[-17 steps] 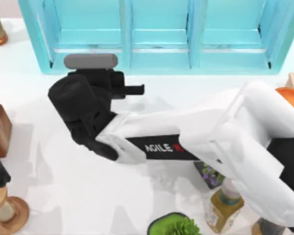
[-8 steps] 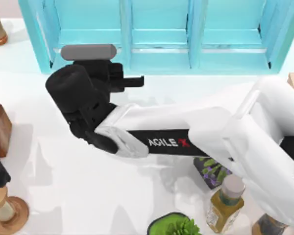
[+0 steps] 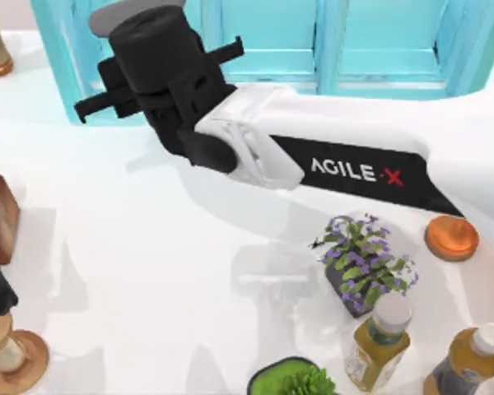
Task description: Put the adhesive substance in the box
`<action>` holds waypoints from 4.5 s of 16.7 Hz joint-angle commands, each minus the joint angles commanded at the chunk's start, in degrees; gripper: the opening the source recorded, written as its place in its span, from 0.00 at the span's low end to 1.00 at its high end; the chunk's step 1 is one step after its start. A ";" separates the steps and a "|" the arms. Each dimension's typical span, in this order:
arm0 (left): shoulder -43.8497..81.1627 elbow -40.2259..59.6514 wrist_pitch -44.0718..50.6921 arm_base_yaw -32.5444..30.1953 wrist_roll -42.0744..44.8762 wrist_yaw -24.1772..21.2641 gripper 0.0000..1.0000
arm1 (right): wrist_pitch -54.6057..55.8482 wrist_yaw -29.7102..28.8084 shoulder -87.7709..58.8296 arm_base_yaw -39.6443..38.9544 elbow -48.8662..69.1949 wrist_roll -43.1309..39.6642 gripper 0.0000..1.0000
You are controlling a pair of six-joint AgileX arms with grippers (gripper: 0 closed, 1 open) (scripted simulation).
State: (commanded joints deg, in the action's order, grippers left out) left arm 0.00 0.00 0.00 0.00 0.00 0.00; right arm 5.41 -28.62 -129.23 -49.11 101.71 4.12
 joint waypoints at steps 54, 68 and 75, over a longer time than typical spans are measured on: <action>0.00 0.00 0.00 0.00 0.00 0.00 1.00 | -54.91 104.97 16.94 98.25 -45.15 -108.35 0.00; 0.00 0.00 0.00 0.00 0.00 0.00 1.00 | -30.99 106.89 20.08 93.52 -52.01 -87.50 0.00; 0.00 0.00 0.00 0.00 0.00 0.00 1.00 | -30.99 106.89 20.08 93.52 -52.01 -87.50 0.38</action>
State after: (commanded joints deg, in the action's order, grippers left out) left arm 0.00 0.00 0.00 0.00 0.00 0.00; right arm -25.57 78.27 -109.16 44.41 49.70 -83.38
